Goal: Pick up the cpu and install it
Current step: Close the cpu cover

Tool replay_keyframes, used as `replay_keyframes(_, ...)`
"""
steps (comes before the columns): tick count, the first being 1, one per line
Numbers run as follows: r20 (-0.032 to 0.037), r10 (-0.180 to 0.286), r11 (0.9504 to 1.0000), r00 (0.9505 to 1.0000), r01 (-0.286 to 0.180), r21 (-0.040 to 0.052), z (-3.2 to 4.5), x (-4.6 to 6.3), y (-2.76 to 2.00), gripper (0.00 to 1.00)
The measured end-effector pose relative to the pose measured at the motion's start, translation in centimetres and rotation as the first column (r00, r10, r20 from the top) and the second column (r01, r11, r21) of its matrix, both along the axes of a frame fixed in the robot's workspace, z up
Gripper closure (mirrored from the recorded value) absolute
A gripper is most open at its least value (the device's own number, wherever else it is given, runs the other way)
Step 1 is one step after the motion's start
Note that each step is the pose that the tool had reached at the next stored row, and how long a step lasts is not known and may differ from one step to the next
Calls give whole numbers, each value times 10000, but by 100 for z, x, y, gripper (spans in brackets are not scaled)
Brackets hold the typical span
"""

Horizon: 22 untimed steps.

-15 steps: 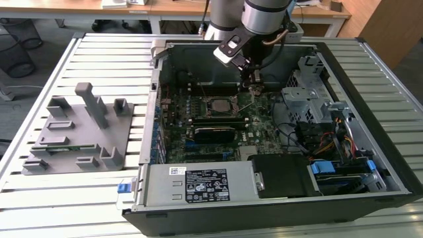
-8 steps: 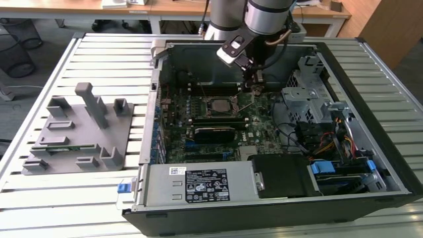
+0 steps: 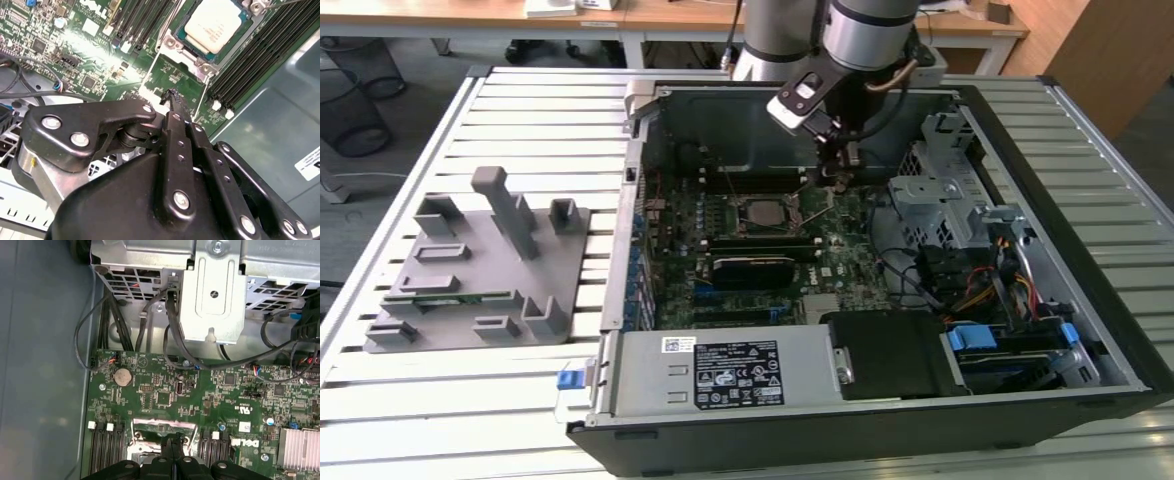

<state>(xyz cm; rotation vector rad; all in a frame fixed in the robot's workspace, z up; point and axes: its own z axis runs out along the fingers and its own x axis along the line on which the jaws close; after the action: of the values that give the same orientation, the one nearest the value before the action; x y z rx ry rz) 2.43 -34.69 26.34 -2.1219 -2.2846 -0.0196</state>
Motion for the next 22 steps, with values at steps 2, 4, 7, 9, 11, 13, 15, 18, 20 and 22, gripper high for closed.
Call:
replay_keyframes(2,-1,1,10000,10000,-1,-1,-1,21,0,89)
replay_keyframes(4,0,3,10000,10000,-3,0,-2,41,0,89)
replay_keyframes(7,0,2,10000,10000,-2,-1,-5,70,0,89)
replay_keyframes(9,-1,3,10000,10000,-3,-1,-7,89,0,89)
replay_keyframes(11,-1,4,10000,10000,-4,-2,-9,106,0,89)
replay_keyframes(13,-1,7,10000,10000,-7,-1,-12,122,3,89)
replay_keyframes(15,0,9,10000,10000,-9,1,-17,137,9,89)
replay_keyframes(18,0,9,10000,10000,-9,-2,-24,148,22,89)
replay_keyframes(20,0,9,10000,10000,-9,-1,-30,155,37,89)
replay_keyframes(22,0,11,10000,10000,-11,1,-37,166,46,89)
